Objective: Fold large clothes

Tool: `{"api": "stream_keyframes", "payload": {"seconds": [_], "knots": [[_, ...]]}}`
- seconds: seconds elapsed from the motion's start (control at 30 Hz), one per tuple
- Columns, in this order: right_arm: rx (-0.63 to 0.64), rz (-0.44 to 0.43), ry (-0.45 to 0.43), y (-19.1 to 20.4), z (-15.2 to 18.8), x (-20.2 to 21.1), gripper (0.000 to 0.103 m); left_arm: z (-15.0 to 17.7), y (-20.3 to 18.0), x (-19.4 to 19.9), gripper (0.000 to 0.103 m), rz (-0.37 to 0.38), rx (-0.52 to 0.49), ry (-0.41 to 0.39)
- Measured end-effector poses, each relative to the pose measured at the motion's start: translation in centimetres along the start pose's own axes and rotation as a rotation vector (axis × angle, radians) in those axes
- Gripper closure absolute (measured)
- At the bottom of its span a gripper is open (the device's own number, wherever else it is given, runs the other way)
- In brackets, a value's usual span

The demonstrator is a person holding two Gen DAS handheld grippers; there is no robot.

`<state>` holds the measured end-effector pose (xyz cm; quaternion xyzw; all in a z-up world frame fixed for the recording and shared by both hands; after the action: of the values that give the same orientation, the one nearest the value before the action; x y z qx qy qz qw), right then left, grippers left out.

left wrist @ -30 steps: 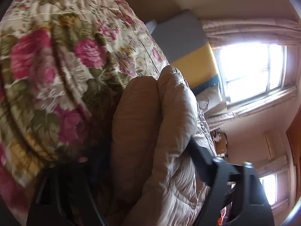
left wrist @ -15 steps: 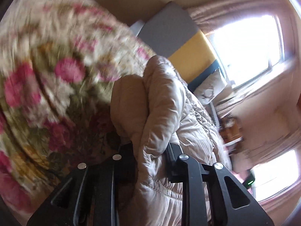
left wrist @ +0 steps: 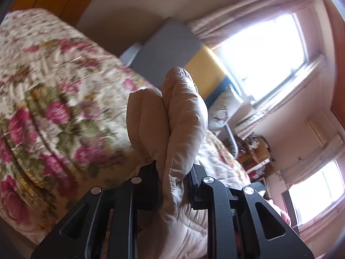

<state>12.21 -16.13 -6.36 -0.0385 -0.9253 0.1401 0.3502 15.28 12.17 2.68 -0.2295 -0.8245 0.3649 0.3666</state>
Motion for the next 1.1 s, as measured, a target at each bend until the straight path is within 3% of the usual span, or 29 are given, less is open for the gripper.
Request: {"api": "stream_keyframes", "payload": {"seconds": [0.27,0.4,0.53,0.8,0.9,1.1], "knots": [[-0.028,-0.016,-0.013,-0.5,0.6,-0.1,0.002,0.5,-6.6,0.0,0.083,0.084,-0.089,-0.009],[-0.067,-0.047,0.009,-2.0,0.1,1.0,0.002,1.0,-9.3,-0.2,0.083,0.076,-0.150,-0.022],[-0.100,-0.033,-0.050,-3.8,0.6,4.5,0.002,1.6,-10.9,-0.3,0.083,0.062,-0.188,-0.033],[-0.058,0.007,-0.023,-7.0,4.0,6.8,0.002,3.5,-15.2,-1.0,0.083,0.066,-0.253,-0.037],[-0.075,-0.059,0.039,-7.5,5.9,5.0,0.002,4.5,-17.1,-1.6,0.083,0.081,-0.284,-0.034],[-0.105,-0.105,0.022,-8.2,6.4,5.2,0.002,7.2,-21.0,-3.7,0.083,0.089,-0.376,0.003]]}}
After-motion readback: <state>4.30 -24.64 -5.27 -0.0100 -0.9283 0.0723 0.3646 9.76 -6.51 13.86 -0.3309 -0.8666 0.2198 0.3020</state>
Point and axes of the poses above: each gripper's, at about its wrist camera, not at the fingertips, and x roughly against the way its jaws point, y to its left, z to its underside, the point moved 3 cm from there along -x, roughly the way its jaws point, and after that the axes turned 8 degrees about x, right-handed, at the moved point
